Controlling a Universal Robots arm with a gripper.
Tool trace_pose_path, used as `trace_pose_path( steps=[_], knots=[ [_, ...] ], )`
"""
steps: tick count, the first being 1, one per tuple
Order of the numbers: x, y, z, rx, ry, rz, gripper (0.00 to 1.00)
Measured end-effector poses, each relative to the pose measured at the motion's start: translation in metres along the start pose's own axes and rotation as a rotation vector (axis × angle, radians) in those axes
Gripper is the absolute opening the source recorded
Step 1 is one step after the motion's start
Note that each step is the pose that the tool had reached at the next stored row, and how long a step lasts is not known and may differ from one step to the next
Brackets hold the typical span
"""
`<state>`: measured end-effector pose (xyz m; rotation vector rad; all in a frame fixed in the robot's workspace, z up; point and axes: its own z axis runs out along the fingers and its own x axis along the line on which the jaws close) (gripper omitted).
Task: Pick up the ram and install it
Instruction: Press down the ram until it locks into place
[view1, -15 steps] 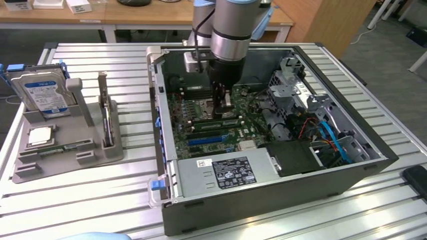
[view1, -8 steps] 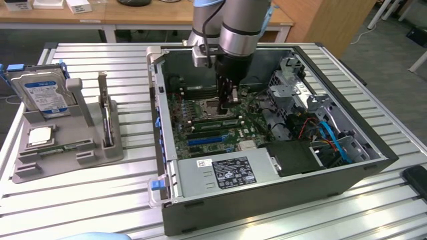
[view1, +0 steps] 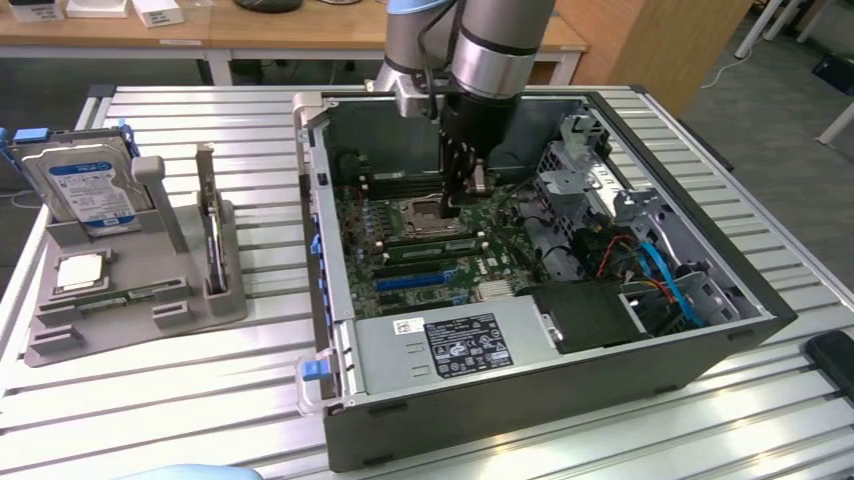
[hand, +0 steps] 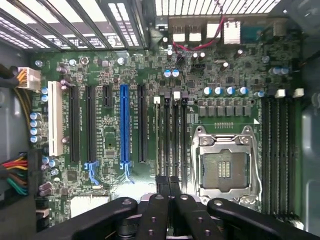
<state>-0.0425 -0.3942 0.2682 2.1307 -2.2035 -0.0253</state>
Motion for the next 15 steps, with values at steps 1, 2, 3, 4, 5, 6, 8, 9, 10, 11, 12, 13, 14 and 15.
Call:
trace_pose_path(
  steps=[1,2,3,4,5,6,8,9,10,11,12,13,14,15],
  knots=[
    [0.000,-0.0009,-0.0022,-0.0053,-0.0009,0.000,0.10],
    [0.000,-0.0018,-0.0044,-0.0102,-0.0020,-0.001,0.10],
    [0.000,-0.0021,-0.0065,-0.0124,-0.0040,-0.001,0.10],
    [0.000,-0.0019,-0.0077,-0.0126,-0.0067,-0.001,0.10],
    [0.000,-0.0018,-0.0086,-0.0127,-0.0082,-0.001,0.10],
    [0.000,-0.0018,-0.0098,-0.0126,-0.0096,-0.001,0.10],
    [0.001,-0.0016,-0.0133,-0.0127,-0.0124,-0.001,0.10],
    [0.001,-0.0015,-0.0152,-0.0127,-0.0136,-0.002,0.10],
    [0.001,-0.0013,-0.0174,-0.0128,-0.0144,-0.002,0.10],
    [0.001,-0.0012,-0.0191,-0.0128,-0.0149,-0.002,0.10],
    [0.001,-0.0011,-0.0210,-0.0128,-0.0153,-0.002,0.10],
    [0.001,-0.0010,-0.0229,-0.0128,-0.0156,-0.002,0.10],
    [0.001,-0.0008,-0.0251,-0.0129,-0.0158,-0.002,0.10],
    [0.001,-0.0007,-0.0269,-0.0128,-0.0160,-0.002,0.10]
  ],
)
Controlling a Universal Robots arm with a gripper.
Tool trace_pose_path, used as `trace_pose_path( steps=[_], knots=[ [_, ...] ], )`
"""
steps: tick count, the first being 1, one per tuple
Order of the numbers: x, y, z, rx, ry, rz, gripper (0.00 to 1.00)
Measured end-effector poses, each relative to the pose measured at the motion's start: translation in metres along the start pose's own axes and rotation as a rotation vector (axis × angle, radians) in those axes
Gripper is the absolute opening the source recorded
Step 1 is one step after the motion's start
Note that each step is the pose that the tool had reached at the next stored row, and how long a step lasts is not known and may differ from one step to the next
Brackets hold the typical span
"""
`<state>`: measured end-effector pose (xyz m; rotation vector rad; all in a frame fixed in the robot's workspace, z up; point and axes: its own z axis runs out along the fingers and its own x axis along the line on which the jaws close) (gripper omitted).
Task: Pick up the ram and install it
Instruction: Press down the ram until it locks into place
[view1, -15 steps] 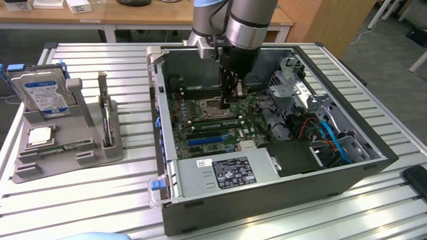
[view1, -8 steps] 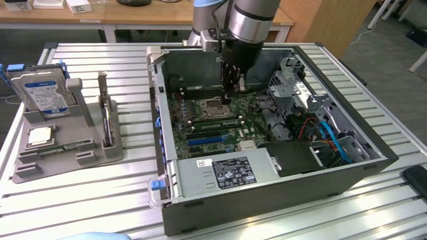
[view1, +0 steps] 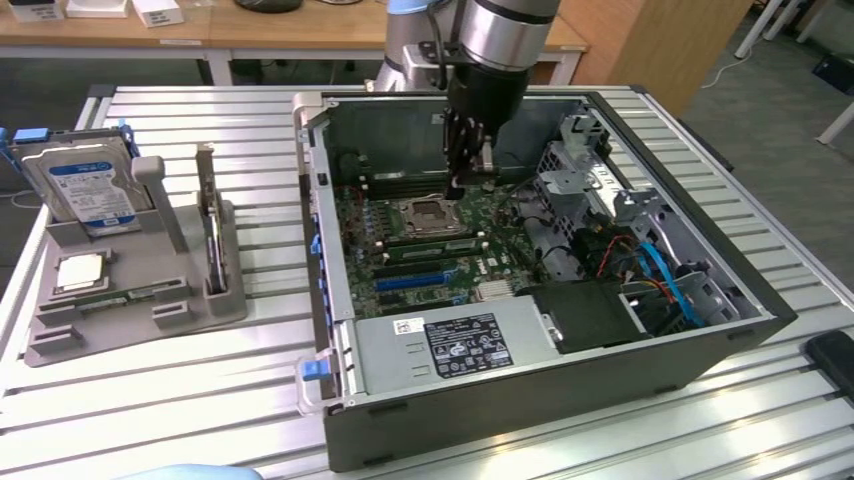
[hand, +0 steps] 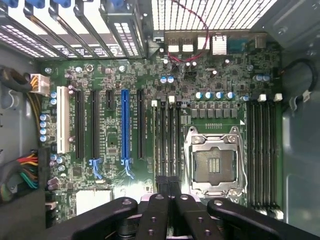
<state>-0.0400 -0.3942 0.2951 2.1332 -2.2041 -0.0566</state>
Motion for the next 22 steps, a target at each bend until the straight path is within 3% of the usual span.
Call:
trace_pose_path(
  steps=[2,18,22],
  knots=[
    [0.0001,0.0003,-0.0043,-0.0010,0.0001,0.000,0.10],
    [0.0001,0.0003,-0.0045,-0.0011,-0.0009,0.000,0.10],
    [0.0001,0.0003,-0.0045,-0.0024,-0.0040,0.043,0.10]
  ],
)
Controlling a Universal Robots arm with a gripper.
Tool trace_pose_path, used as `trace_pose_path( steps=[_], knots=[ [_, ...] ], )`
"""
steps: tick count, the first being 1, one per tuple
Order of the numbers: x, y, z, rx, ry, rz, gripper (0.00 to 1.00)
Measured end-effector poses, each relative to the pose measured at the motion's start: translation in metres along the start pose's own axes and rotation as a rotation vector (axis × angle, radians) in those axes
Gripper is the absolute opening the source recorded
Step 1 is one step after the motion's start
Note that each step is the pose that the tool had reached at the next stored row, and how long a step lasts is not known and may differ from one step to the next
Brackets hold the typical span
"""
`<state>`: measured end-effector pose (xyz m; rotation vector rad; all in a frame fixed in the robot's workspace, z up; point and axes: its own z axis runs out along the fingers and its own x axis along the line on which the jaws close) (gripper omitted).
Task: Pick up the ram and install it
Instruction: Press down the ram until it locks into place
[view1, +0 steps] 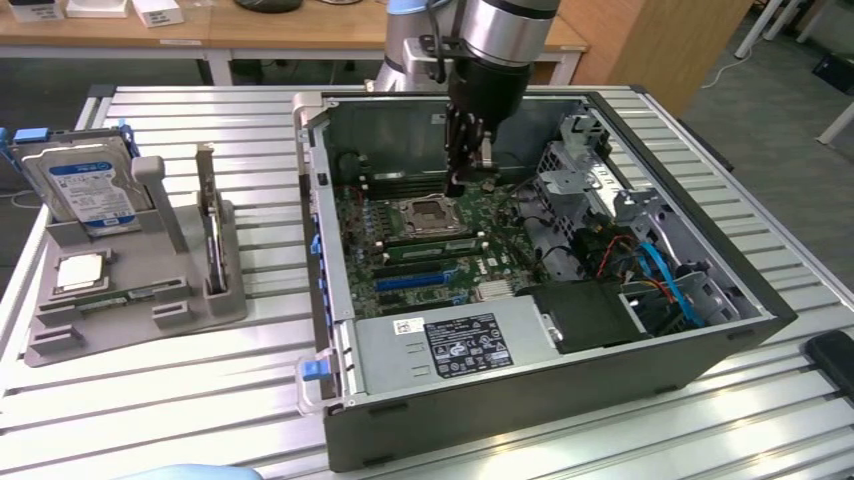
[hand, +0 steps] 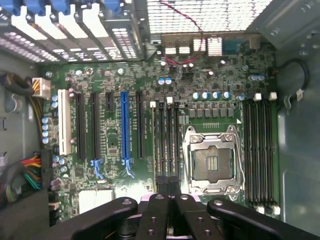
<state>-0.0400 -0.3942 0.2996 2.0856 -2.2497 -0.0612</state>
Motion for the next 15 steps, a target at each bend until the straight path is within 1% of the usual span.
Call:
trace_pose_path(
  steps=[15],
  knots=[
    [0.0000,-0.0001,0.0011,-0.0070,-0.0214,0.267,0.10]
  ],
)
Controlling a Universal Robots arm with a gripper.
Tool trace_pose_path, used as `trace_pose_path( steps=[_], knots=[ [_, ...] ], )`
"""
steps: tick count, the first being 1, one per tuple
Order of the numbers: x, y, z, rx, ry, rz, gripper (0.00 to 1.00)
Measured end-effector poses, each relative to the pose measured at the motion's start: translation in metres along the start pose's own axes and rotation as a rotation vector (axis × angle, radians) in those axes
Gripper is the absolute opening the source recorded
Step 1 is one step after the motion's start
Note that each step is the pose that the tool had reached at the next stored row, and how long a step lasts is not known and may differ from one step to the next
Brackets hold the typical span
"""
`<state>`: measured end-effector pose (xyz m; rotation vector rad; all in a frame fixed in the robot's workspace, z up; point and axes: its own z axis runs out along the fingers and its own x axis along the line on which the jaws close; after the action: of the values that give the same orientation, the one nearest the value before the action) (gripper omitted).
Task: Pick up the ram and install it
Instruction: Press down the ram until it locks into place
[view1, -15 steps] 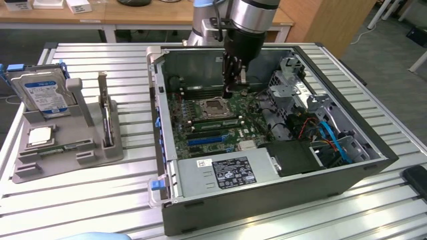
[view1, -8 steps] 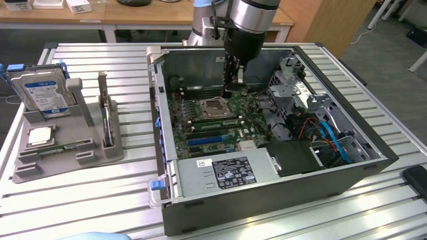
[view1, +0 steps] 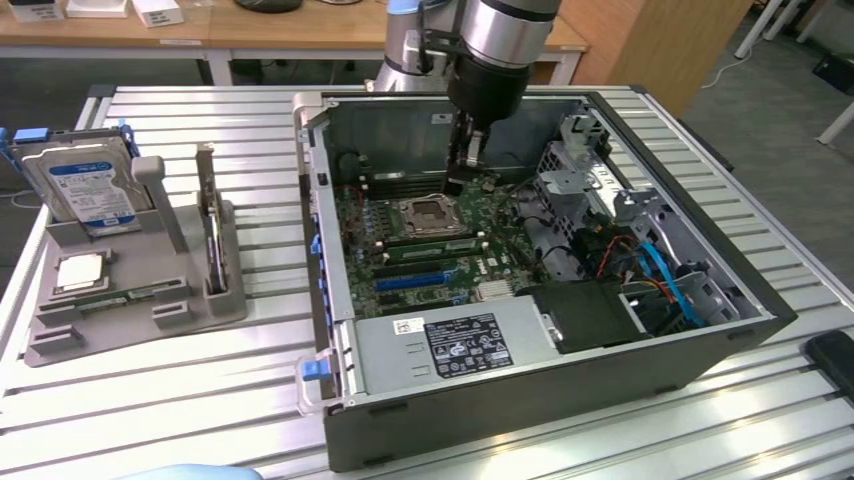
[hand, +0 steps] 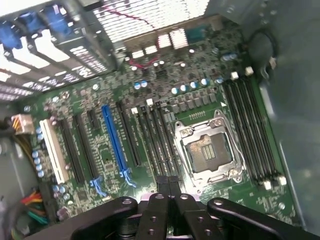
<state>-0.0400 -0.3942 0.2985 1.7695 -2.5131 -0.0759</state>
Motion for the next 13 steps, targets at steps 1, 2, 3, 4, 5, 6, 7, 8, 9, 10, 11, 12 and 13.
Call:
trace_pose_path(
  steps=[1,2,3,4,5,6,7,8,9,10,11,12,13],
  knots=[
    [0.0000,0.0000,0.0001,-0.0004,-0.0013,0.018,0.10],
    [0.0000,0.0000,0.0001,-0.0009,-0.0029,0.037,0.10],
    [0.0000,0.0000,0.0002,-0.0014,-0.0043,0.055,0.10],
    [0.0000,0.0000,0.0003,-0.0019,-0.0057,0.072,0.10],
    [0.0000,0.0000,0.0003,-0.0024,-0.0070,0.090,0.10],
    [0.0000,0.0000,0.0004,-0.0028,-0.0085,0.107,0.10],
    [0.0000,0.0000,0.0004,-0.0033,-0.0099,0.125,0.10],
    [0.0000,0.0000,0.0005,-0.0038,-0.0114,0.145,0.10],
    [0.0000,0.0000,0.0006,-0.0043,-0.0129,0.162,0.10],
    [0.0000,0.0000,0.0006,-0.0048,-0.0143,0.180,0.10],
    [0.0000,0.0000,0.0007,-0.0052,-0.0157,0.198,0.10],
    [0.0000,-0.0001,0.0007,-0.0057,-0.0171,0.216,0.10],
    [0.0000,-0.0001,0.0008,-0.0061,-0.0184,0.233,0.10]
  ],
)
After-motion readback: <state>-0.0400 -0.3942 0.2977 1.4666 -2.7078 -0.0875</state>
